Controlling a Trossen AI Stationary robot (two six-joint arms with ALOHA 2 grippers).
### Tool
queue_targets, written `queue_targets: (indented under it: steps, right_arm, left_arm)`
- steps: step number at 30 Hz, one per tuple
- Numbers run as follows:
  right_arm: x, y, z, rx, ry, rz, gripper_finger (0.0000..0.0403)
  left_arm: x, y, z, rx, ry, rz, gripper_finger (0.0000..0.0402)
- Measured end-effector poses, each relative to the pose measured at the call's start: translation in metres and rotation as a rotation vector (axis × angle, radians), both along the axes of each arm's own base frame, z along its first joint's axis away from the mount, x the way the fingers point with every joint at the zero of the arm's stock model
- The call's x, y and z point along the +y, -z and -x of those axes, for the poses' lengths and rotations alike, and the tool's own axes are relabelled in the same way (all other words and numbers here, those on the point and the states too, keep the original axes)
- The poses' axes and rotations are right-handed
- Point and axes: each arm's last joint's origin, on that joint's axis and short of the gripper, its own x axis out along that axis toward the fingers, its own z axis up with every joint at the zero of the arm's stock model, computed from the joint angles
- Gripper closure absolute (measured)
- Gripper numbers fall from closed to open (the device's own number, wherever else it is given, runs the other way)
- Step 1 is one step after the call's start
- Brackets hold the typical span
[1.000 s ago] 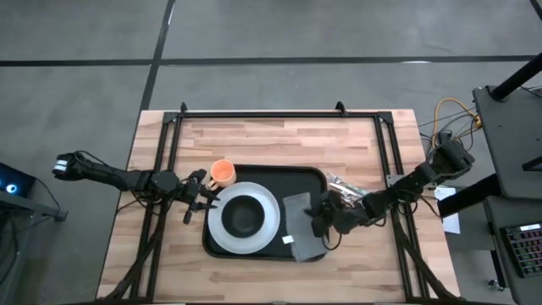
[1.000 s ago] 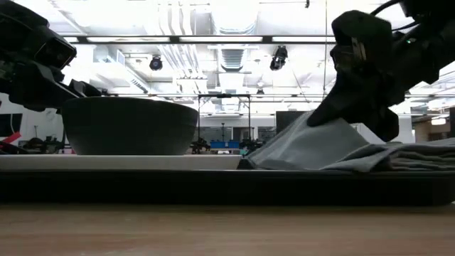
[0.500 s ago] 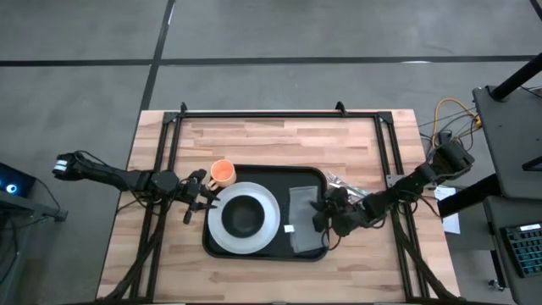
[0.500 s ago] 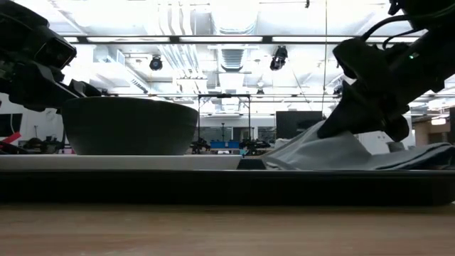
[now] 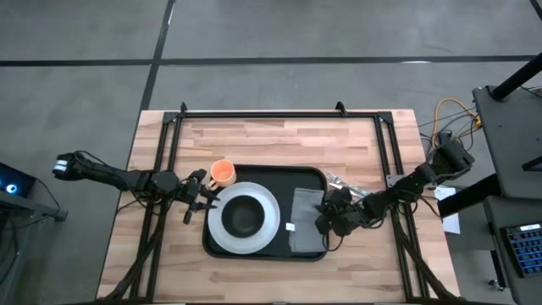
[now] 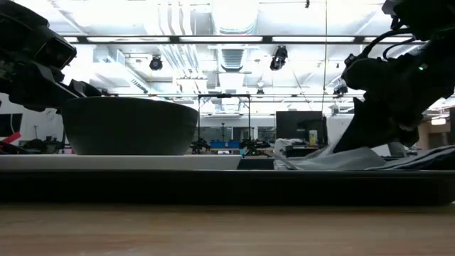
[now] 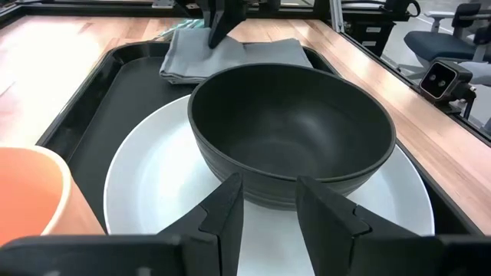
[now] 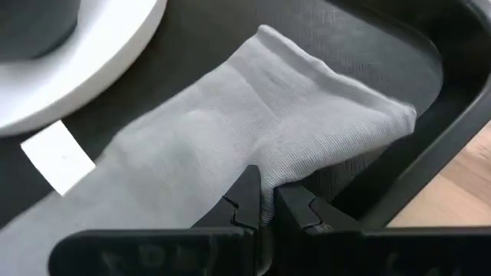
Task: Set up tray
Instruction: Put the gray napkin on the black serving tray to the right of the white plate
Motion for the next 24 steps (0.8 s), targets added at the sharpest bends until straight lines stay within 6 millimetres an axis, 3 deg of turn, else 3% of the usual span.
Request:
queue_targets:
  steps: [11,24]
  right_arm:
    - [-0.005,0.000,-0.002,0.043,-0.054,0.070,0.0374]
    - [-0.023,-0.002,-0.012,0.110,-0.125,0.020,0.0251]
  left_arm:
    - [0.000,0.000,0.000,0.000,0.000,0.000,0.0300]
    - [0.000,0.000,0.000,0.000,0.000,0.000,0.0300]
